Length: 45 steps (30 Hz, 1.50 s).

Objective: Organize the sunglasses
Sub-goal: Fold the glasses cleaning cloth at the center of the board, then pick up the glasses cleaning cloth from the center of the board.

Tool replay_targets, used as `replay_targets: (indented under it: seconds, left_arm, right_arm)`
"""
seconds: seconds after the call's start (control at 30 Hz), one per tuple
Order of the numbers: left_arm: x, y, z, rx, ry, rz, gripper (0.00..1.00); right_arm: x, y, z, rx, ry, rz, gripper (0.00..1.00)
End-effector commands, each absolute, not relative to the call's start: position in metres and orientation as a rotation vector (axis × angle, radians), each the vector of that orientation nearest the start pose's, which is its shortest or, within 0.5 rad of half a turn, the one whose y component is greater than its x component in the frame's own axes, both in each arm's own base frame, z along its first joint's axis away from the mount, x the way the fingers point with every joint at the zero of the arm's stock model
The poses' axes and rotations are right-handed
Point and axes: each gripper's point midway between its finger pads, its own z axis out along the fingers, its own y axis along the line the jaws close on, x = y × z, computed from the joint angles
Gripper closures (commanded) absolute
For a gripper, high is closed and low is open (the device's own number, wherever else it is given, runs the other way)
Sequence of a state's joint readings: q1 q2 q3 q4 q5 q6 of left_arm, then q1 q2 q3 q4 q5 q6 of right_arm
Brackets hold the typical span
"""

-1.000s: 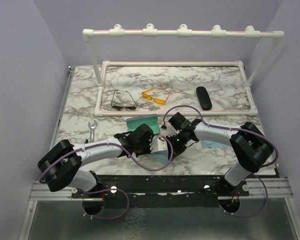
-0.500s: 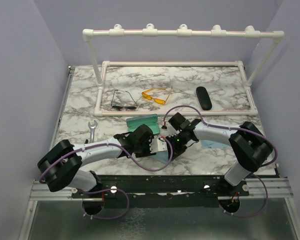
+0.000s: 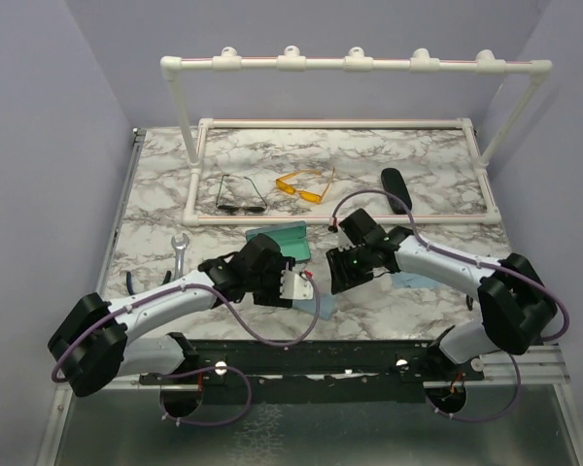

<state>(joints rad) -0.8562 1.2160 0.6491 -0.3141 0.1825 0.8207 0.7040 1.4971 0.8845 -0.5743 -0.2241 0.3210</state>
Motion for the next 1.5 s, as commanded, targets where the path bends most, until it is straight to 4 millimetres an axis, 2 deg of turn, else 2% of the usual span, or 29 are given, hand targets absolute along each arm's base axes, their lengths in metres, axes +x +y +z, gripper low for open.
replay_targets:
  seconds: [0.0,0.1,0.2,0.3,0.43,0.6,0.73,0.83,1.1,1.23,1.37,1.47]
  left_arm:
    - [0.156,-0.23,0.052,2.131,1.282,-0.41,0.39]
    - [0.147,-0.23,0.045,2.174,1.194,-0.444,0.45]
    - [0.155,-0.237,0.043,2.113,1.244,-0.44,0.51]
    - [0.162,-0.24,0.039,2.076,1.264,-0.414,0.56]
    - [0.155,-0.236,0.028,2.103,1.233,-0.426,0.59]
    - [0.156,-0.231,0.015,2.133,1.283,-0.413,0.61]
    - [0.164,-0.235,0.015,2.077,1.331,-0.398,0.58]
    - [0.164,-0.235,0.014,2.067,1.352,-0.398,0.65]
    - [0.159,-0.227,0.004,2.111,1.352,-0.394,0.82]
    - [0.162,-0.23,0.01,2.096,1.347,-0.386,0.99]
    - [0.17,-0.235,0.021,2.058,1.361,-0.367,1.0]
    - [0.172,-0.234,0.026,2.049,1.379,-0.359,1.0]
  right_arm:
    - [0.172,0.263,0.071,-0.798,2.545,0.805,0.5]
    - [0.156,0.278,0.083,-0.911,2.292,0.849,0.51]
    - [0.146,0.282,0.086,-0.97,2.153,0.846,0.52]
    - [0.144,0.281,0.079,-0.932,2.15,0.829,0.53]
    - [0.134,0.28,0.051,-0.905,2.275,0.75,0.55]
    - [0.13,0.277,0.043,-0.801,2.32,0.756,0.55]
    - [0.132,0.272,0.041,-0.769,2.33,0.725,0.58]
    - [0.132,0.267,0.035,-0.748,2.349,0.682,0.59]
    - [0.131,0.267,0.031,-0.785,2.325,0.638,0.59]
    - [0.133,0.269,0.034,-0.825,2.285,0.636,0.59]
    - [0.138,0.273,0.043,-0.851,2.184,0.663,0.57]
    - [0.142,0.273,0.043,-0.898,2.109,0.65,0.56]
